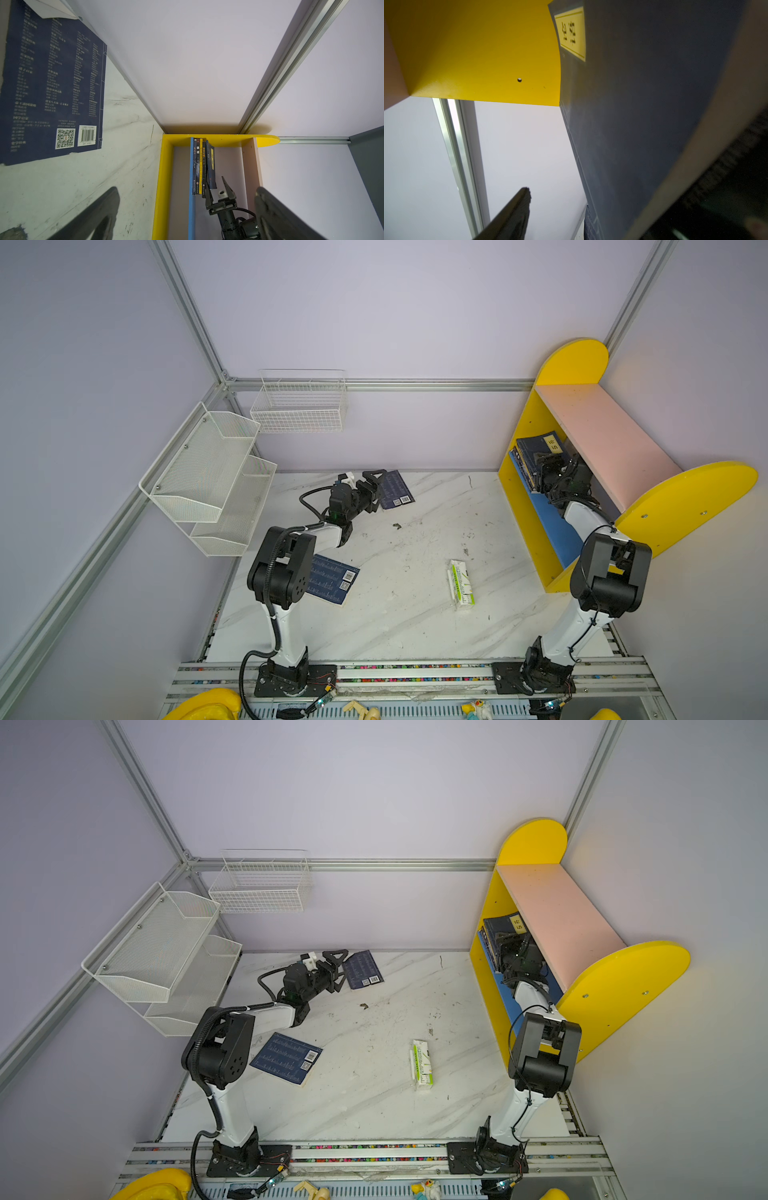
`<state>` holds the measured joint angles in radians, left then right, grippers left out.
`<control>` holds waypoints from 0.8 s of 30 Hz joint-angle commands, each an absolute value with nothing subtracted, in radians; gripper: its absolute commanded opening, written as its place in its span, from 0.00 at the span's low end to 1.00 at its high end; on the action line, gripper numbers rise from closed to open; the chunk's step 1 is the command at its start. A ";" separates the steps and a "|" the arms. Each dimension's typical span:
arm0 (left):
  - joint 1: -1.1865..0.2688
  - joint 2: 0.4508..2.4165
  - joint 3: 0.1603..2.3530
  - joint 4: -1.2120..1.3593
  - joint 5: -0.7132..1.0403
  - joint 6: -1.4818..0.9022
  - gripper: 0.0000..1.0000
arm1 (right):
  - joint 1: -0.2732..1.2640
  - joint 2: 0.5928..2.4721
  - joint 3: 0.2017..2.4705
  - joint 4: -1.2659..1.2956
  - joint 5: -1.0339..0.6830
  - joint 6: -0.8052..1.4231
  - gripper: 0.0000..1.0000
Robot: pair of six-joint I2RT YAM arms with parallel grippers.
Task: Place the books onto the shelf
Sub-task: 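Push the paperback down into the shelf beside the standing books with the right gripper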
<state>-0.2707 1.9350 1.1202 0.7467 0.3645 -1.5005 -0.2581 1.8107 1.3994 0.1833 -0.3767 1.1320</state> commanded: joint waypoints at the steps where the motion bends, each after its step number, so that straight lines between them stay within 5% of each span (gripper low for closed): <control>1: -0.266 1.898 1.091 0.796 0.391 -1.496 1.00 | -0.250 1.734 1.436 0.011 -0.313 1.071 0.73; 24: -0.265 1.866 1.052 0.790 0.419 -1.493 1.00 | -0.264 1.651 1.470 0.010 -0.199 0.981 0.72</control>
